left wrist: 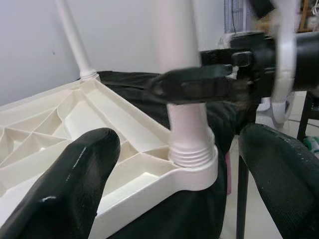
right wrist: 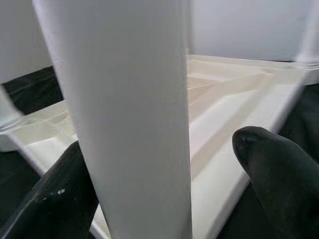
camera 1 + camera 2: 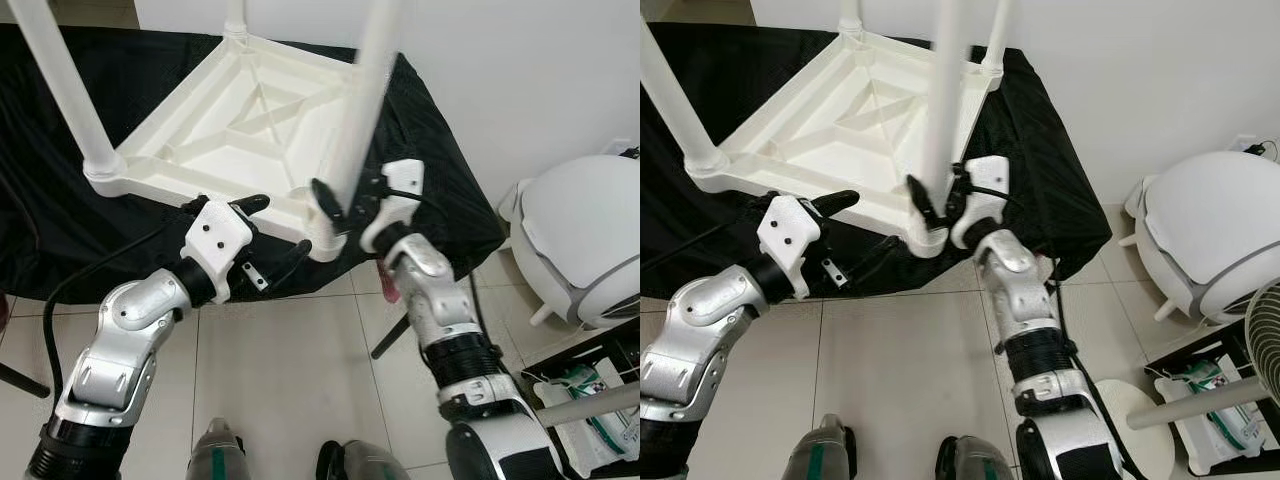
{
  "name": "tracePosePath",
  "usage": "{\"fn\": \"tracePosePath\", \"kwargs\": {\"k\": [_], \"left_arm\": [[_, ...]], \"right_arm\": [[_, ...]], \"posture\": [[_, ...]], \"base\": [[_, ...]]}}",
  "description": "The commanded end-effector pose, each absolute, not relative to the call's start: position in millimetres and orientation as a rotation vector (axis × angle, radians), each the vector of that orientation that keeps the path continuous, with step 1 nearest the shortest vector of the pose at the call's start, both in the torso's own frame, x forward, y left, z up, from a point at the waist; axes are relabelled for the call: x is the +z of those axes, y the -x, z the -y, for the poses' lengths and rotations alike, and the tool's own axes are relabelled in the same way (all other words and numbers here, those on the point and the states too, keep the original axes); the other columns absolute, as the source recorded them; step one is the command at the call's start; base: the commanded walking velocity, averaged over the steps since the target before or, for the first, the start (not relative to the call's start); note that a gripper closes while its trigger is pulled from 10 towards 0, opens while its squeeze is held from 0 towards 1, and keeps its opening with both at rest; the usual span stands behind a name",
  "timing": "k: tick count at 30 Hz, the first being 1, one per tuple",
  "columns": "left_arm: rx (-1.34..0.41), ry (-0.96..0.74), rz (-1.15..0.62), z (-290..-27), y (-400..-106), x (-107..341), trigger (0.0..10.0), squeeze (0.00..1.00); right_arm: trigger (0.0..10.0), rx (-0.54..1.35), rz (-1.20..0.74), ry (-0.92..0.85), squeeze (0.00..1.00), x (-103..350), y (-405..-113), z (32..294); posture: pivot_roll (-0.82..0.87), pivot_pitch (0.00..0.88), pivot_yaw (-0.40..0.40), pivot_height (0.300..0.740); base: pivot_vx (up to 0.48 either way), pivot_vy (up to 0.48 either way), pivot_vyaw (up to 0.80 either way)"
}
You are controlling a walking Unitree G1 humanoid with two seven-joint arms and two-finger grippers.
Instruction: Building children table
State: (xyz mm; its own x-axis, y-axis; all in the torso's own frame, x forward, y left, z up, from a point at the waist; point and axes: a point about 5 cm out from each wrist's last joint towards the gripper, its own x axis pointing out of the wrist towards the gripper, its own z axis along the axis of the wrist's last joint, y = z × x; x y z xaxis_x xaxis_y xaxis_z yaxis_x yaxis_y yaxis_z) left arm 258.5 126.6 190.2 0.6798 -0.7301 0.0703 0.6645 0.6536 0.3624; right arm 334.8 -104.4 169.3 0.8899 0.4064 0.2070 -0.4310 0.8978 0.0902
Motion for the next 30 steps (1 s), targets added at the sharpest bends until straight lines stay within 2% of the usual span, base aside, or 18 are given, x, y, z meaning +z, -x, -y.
{"fn": "tracePosePath", "kwargs": {"k": [1,4,8,14,16,19,30], "left_arm": [[-0.819,-0.337,0.227,-121,-260,189,10.0,0.0],[-0.818,-0.337,0.239,-119,-261,190,10.0,0.0],[-0.803,-0.329,0.249,-119,-263,190,10.0,0.0],[-0.756,-0.279,0.244,-113,-268,190,10.0,0.0],[-0.7,-0.239,0.177,-104,-270,182,10.0,0.0],[-0.668,-0.236,0.075,-96,-269,168,10.0,0.0],[-0.716,-0.211,0.05,-80,-256,163,10.0,0.0]], "right_arm": [[10.0,0.371,0.204,-0.132,0.0,174,-333,121],[10.0,0.292,0.204,-0.095,0.0,173,-324,148],[10.0,0.263,0.198,-0.061,0.0,173,-323,162],[10.0,0.404,0.184,-0.034,0.0,174,-326,152],[10.0,0.551,0.163,-0.01,0.0,174,-328,140],[10.0,0.654,0.137,0.005,0.0,173,-330,135],[10.0,0.751,0.06,0.035,0.0,167,-355,143]], "posture": [[0.04,0.053,-0.115,0.74],[0.02,0.048,-0.101,0.74],[0.02,0.047,-0.093,0.74],[0.01,0.045,-0.081,0.74],[0.01,0.034,-0.063,0.74],[0.02,0.03,-0.066,0.74],[0.05,0.038,-0.089,0.74]], "base": [[0.0,0.0,0.0],[0.0,0.0,0.0],[0.0,0.0,0.0],[0.0,0.0,0.0],[0.0,0.0,0.0],[0.0,0.0,0.0],[0.0,0.0,0.0]]}}
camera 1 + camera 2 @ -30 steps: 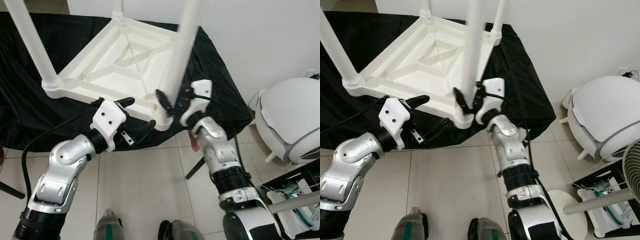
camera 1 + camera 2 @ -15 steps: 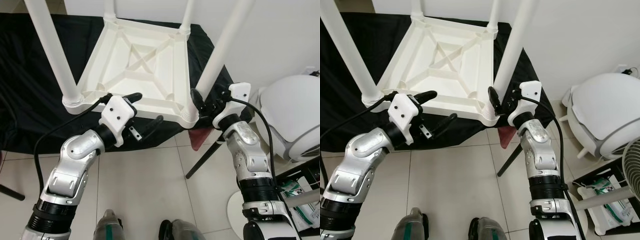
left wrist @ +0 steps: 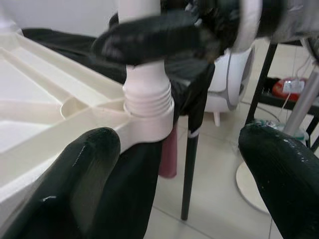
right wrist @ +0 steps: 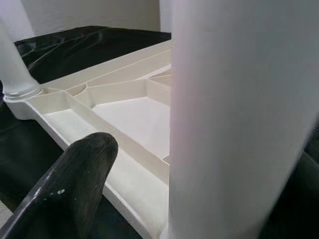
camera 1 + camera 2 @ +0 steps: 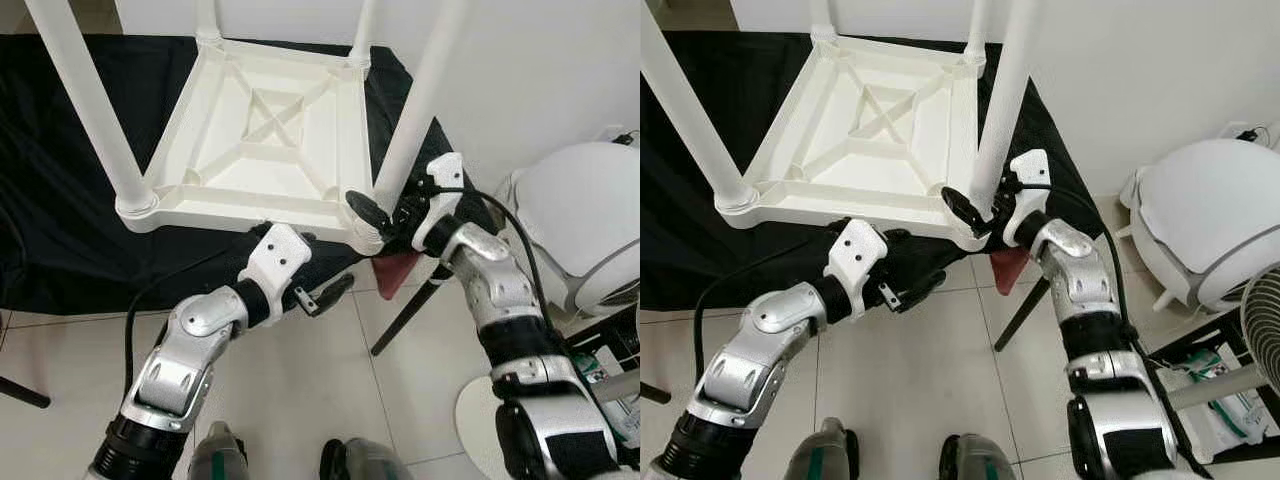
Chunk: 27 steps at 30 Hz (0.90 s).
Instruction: Building children table
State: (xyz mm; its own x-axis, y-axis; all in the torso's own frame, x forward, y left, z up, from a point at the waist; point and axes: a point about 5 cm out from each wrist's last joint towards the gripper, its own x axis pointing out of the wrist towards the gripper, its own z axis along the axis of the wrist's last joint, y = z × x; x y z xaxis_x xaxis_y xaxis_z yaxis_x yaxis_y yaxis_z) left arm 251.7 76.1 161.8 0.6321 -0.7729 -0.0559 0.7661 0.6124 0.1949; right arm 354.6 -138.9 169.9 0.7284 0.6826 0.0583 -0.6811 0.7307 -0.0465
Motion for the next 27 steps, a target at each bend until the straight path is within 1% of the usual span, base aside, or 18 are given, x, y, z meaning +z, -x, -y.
{"fn": "tracePosePath", "kwargs": {"k": [1,4,5,6,7,8,10,12,14,18,20,21,24,27], "left_arm": [[-0.708,-0.212,0.05,-80,-257,164,10.0,0.0],[-0.702,-0.21,0.05,-80,-257,164,10.0,0.0],[-0.694,-0.206,0.046,-80,-258,165,10.0,0.0],[-0.694,-0.206,0.046,-80,-258,165,10.0,0.0],[-0.686,-0.206,0.045,-80,-258,165,10.0,0.0],[-0.686,-0.206,0.045,-80,-258,165,10.0,0.0],[-0.674,-0.206,0.044,-80,-258,167,10.0,0.0],[-0.674,-0.206,0.044,-80,-258,167,10.0,0.0],[-0.667,-0.206,0.044,-80,-259,169,10.0,0.0],[-0.66,-0.204,0.047,-81,-258,170,10.0,0.0],[-0.641,-0.201,0.04,-82,-259,168,10.0,0.0],[-0.641,-0.201,0.04,-82,-259,168,10.0,0.0],[-0.61,-0.186,0.009,-85,-260,164,10.0,0.0],[-0.599,-0.178,-0.023,-87,-260,159,10.0,0.0]], "right_arm": [[10.0,0.76,0.044,0.04,0.0,164,-357,143],[10.0,0.776,0.033,0.052,0.0,162,-358,141],[10.0,0.804,0.03,0.05,0.0,161,-358,134],[10.0,0.804,0.03,0.05,0.0,161,-358,134],[10.0,0.837,0.032,0.04,0.0,160,-357,127],[10.0,0.837,0.032,0.04,0.0,160,-357,127],[10.0,0.889,0.039,0.018,0.0,157,-355,108],[10.0,0.889,0.039,0.018,0.0,157,-355,108],[10.0,0.925,0.042,0.008,0.0,154,-355,96],[10.0,0.932,0.041,0.004,0.0,152,-356,96],[10.0,0.927,0.029,0.006,0.0,149,-356,106],[10.0,0.927,0.029,0.006,0.0,149,-356,106],[10.0,0.903,0.001,0.025,0.0,146,-357,126],[10.0,0.899,-0.004,0.045,0.0,145,-358,133]], "posture": [[0.05,0.04,-0.091,0.74],[0.05,0.039,-0.092,0.74],[0.05,0.042,-0.093,0.74],[0.05,0.042,-0.093,0.74],[0.06,0.041,-0.097,0.74],[0.06,0.041,-0.097,0.74],[0.06,0.042,-0.095,0.74],[0.06,0.042,-0.095,0.74],[0.06,0.041,-0.095,0.74],[0.06,0.044,-0.095,0.74],[0.06,0.045,-0.094,0.74],[0.06,0.045,-0.094,0.74],[0.06,0.045,-0.092,0.74],[0.06,0.045,-0.092,0.74]], "base": [[0.0,0.0,0.0],[0.0,0.0,0.0],[0.0,0.0,0.0],[0.0,0.0,0.0],[0.0,0.0,0.0],[0.0,0.0,0.0],[0.0,0.0,0.0],[0.0,0.0,0.0],[0.0,0.0,0.0],[0.0,0.0,0.0],[0.0,0.0,0.0],[0.0,0.0,0.0],[0.0,0.0,0.0],[0.0,0.0,0.0]]}}
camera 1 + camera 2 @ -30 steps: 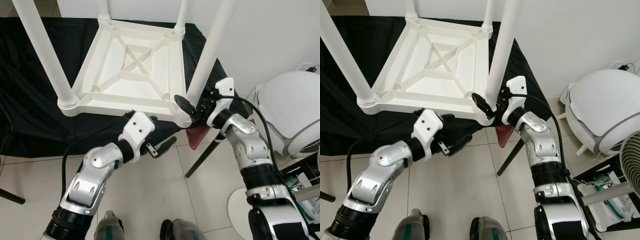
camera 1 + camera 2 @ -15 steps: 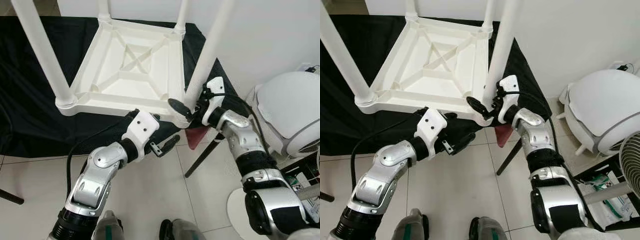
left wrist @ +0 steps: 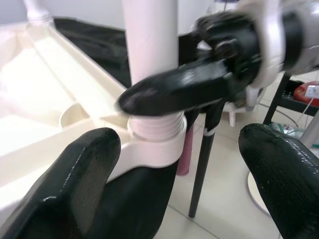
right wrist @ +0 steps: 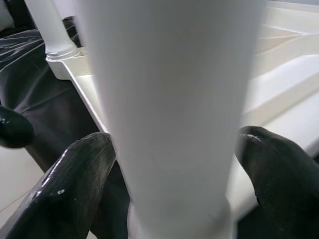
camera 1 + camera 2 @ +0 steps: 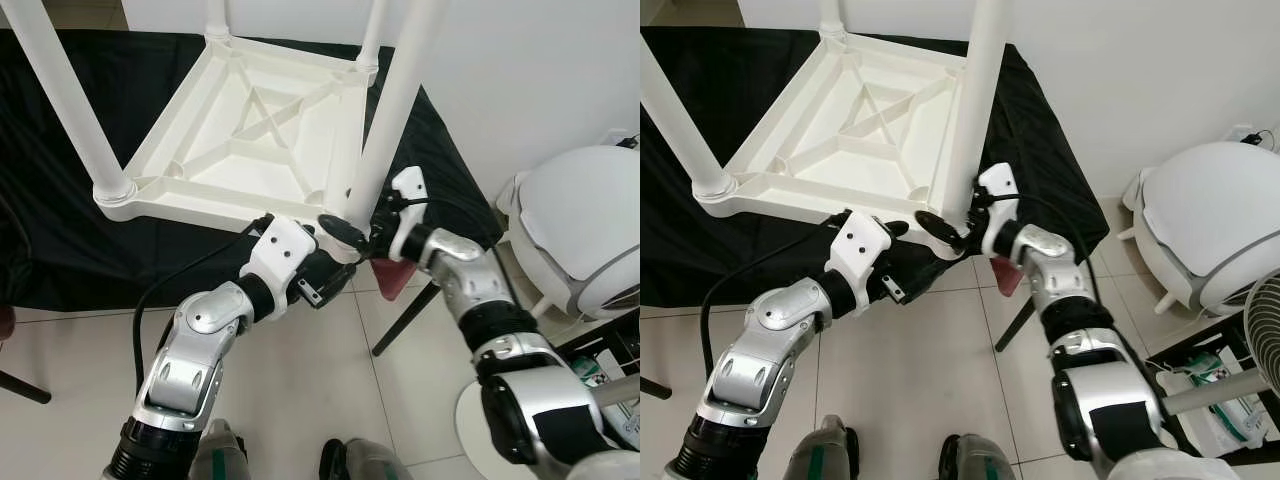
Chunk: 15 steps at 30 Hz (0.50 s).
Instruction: Building children table
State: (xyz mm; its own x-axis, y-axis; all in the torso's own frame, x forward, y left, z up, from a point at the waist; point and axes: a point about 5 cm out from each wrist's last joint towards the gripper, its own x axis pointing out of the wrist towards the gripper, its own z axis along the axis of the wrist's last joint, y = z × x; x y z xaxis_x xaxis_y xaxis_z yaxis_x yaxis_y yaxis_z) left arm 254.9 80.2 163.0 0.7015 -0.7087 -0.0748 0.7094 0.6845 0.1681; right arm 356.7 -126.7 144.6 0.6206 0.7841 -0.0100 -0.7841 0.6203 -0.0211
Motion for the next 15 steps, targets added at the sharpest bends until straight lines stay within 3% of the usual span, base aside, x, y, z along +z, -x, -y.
{"fn": "tracePosePath", "kwargs": {"k": [1,11,12,15], "left_arm": [[-0.599,-0.178,-0.023,-87.2,-259.5,159.2,10.0,0.0],[-0.565,-0.204,-0.043,-91.4,-266.3,156.6,10.0,0.0],[-0.568,-0.209,-0.044,-91.2,-265.6,156.1,10.0,0.0],[-0.573,-0.209,-0.048,-90.7,-264.6,155.3,10.0,0.0]], "right_arm": [[10.0,0.899,-0.004,0.045,0.0,144.7,-357.7,133.1],[10.0,0.899,0.015,0.036,0.0,147.1,-360.7,134.0],[6.9,0.911,0.022,0.04,0.0,148.2,-360.9,132.4],[7.0,0.926,0.033,0.042,0.0,150.6,-361.2,130.3]], "posture": [[0.06,0.045,-0.092,0.74],[0.05,0.039,-0.077,0.74],[0.05,0.039,-0.077,0.74],[0.05,0.039,-0.077,0.74]], "base": [[0.0,0.0,0.0],[0.0,0.0,0.0],[0.0,0.0,0.0],[0.0,0.0,0.0]]}}
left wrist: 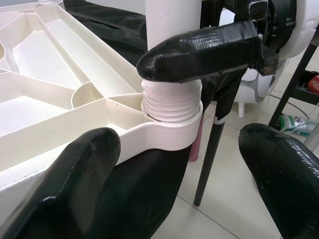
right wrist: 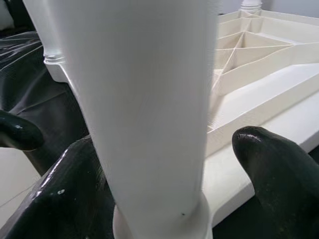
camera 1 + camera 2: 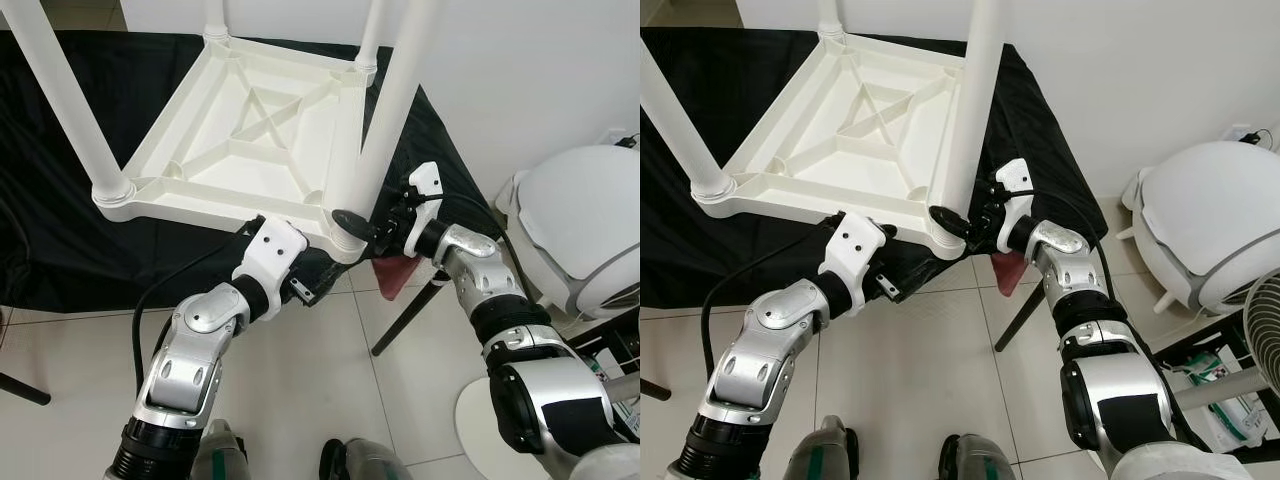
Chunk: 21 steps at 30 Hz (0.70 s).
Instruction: Building children table
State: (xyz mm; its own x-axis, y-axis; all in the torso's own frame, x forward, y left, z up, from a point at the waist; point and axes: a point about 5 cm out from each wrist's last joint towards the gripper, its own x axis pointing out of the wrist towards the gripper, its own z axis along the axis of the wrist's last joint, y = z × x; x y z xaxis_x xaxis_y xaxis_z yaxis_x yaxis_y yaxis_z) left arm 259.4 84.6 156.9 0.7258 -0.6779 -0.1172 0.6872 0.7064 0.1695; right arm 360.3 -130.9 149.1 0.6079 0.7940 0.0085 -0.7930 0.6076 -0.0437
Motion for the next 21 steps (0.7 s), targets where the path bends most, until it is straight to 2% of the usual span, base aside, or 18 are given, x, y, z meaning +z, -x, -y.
{"fn": "tracePosePath", "kwargs": {"k": [1,2,3,7,8,9,10,11,12,21], "left_arm": [[-0.581,-0.209,-0.049,-89,-263,155,10.0,0.0],[-0.581,-0.209,-0.049,-89,-263,155,10.0,0.0],[-0.589,-0.203,-0.051,-88,-261,154,10.0,0.0],[-0.598,-0.202,-0.05,-85,-259,153,10.0,0.0],[-0.602,-0.202,-0.05,-85,-258,153,10.0,0.0],[-0.602,-0.202,-0.05,-85,-258,153,10.0,0.0],[-0.603,-0.203,-0.047,-85,-258,153,10.0,0.0],[-0.597,-0.198,-0.045,-85,-258,154,10.0,0.0],[-0.586,-0.198,-0.039,-86,-259,154,10.0,0.0],[-0.524,-0.195,-0.003,-93,-260,156,10.0,0.0]], "right_arm": [[8.7,0.944,0.042,0.048,0.0,153,-362,128],[8.7,0.944,0.042,0.048,0.0,153,-362,128],[10.0,0.957,0.047,0.051,0.0,155,-362,125],[10.0,0.979,0.046,0.066,0.0,155,-362,122],[8.9,0.986,0.043,0.073,0.0,154,-362,121],[8.9,0.986,0.043,0.073,0.0,154,-362,121],[8.0,0.988,0.042,0.076,0.0,153,-362,121],[4.9,0.986,0.042,0.082,0.0,152,-362,121],[10.0,0.976,0.042,0.081,0.0,152,-362,120],[10.0,0.852,0.137,0.023,0.0,149,-352,121]], "posture": [[0.05,0.037,-0.074,0.74],[0.05,0.037,-0.074,0.74],[0.05,0.035,-0.075,0.74],[0.05,0.032,-0.077,0.74],[0.05,0.031,-0.08,0.74],[0.05,0.031,-0.08,0.74],[0.05,0.031,-0.08,0.74],[0.05,0.028,-0.083,0.74],[0.05,0.028,-0.083,0.74],[0.06,0.015,-0.095,0.74]], "base": [[0.0,0.0,0.0],[0.0,0.0,0.0],[0.0,0.0,0.0],[0.0,0.0,0.0],[0.0,0.0,0.0],[0.0,0.0,0.0],[0.0,0.0,0.0],[0.0,0.0,0.0],[0.0,0.0,0.0],[0.0,0.0,0.0]]}}
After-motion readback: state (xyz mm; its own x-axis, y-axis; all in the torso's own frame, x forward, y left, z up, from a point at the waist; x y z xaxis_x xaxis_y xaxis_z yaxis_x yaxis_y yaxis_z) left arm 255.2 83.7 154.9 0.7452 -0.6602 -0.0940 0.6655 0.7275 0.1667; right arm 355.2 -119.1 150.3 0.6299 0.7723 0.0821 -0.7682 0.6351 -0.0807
